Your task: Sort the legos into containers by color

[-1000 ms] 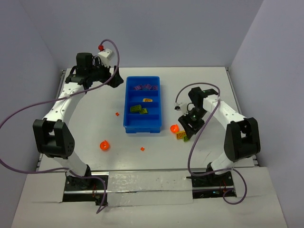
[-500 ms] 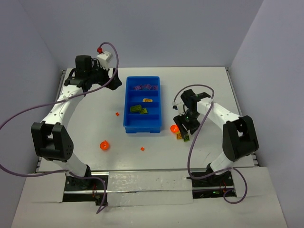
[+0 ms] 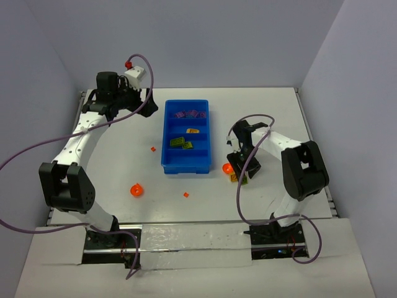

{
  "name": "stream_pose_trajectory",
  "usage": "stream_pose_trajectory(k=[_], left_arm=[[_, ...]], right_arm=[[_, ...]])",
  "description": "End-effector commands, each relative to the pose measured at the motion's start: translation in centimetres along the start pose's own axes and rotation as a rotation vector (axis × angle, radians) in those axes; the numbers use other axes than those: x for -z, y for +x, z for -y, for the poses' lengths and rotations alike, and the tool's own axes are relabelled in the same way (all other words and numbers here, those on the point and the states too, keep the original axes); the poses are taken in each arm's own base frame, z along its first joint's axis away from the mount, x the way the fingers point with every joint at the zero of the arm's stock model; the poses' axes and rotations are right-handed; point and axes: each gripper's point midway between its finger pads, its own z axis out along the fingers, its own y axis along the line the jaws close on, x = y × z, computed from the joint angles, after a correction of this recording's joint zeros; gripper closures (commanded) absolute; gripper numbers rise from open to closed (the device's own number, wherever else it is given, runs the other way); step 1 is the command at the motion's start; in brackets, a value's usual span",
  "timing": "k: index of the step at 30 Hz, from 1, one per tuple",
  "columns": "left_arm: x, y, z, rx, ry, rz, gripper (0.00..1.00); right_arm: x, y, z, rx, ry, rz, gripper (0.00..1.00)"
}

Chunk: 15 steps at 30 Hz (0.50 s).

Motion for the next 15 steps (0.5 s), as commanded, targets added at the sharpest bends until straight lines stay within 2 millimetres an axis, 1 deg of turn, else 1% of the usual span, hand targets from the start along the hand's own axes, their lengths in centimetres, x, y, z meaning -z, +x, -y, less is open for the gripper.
stream_pose_trajectory(k=[1, 5, 8, 15], left_arm=[[0.4, -1.2, -0.3, -0.017, -0.016, 0.027, 0.01], [0.2, -1.2, -0.4, -0.011, -0.015, 0.019, 0.01], [0.2, -1.2, -0.5, -0.014, -0.014, 0.014, 0.01], [0.2, -1.5, -0.6, -0.023, -0.017, 0.012, 0.01]], right_arm=[[-0.4, -1.0, 0.4, -0.038, 0.025, 0.032, 0.39], [-0.7, -1.7, 0.7, -0.059, 0.046, 0.064, 0.45], [-1.0, -1.8, 1.0, -0.072, 0.062, 0.071, 0.48], [-1.8, -1.4, 1.1, -0.090, 0.070, 0.057, 0.52]])
